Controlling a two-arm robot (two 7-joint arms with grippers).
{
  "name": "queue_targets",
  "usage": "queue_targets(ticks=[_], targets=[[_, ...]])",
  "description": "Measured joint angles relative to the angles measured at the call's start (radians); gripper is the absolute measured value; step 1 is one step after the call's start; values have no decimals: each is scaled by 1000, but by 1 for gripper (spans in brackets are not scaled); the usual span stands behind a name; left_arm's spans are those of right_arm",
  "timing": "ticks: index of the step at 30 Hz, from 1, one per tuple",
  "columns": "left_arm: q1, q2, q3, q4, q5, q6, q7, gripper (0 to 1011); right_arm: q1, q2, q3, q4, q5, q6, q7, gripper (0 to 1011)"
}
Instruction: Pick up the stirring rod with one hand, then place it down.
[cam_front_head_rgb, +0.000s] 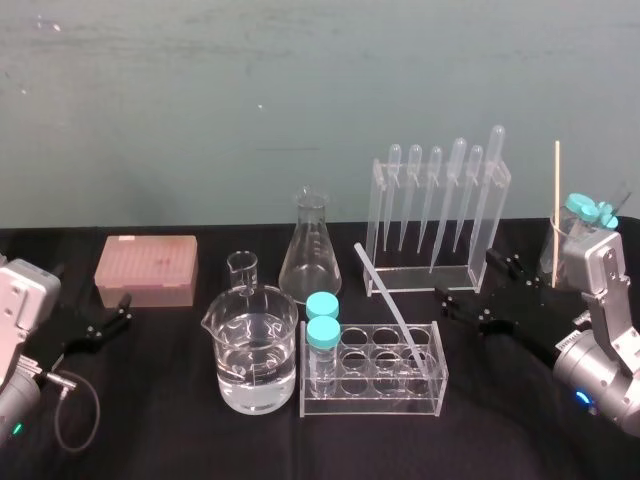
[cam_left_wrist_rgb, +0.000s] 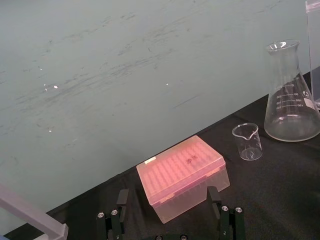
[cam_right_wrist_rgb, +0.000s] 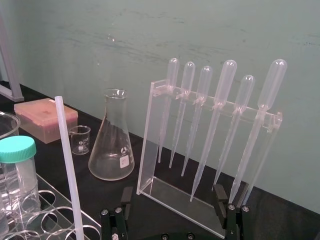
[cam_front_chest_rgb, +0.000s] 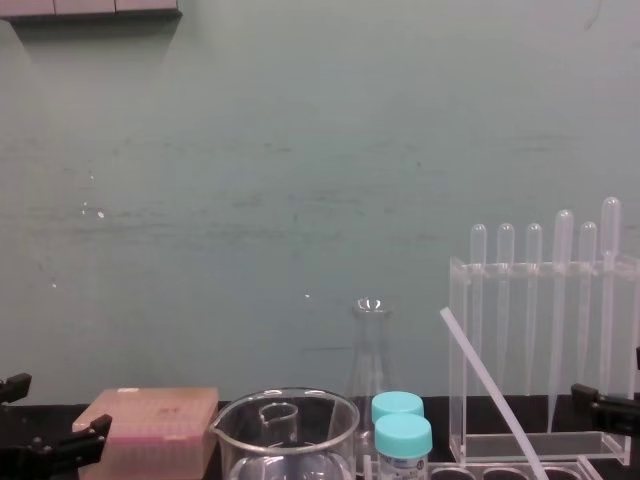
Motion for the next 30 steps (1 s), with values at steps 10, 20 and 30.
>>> queue_targets(ticks=[10, 20, 30], targets=[[0, 0, 0, 0, 0, 0, 0, 1000, 1, 1, -1, -2, 0, -7, 0, 1000], [0, 0, 0, 0, 0, 0, 0, 1000, 2, 2, -2, -3, 0, -9, 0, 1000], [0, 0, 0, 0, 0, 0, 0, 1000, 2, 2, -2, -4, 0, -11, 0, 1000]])
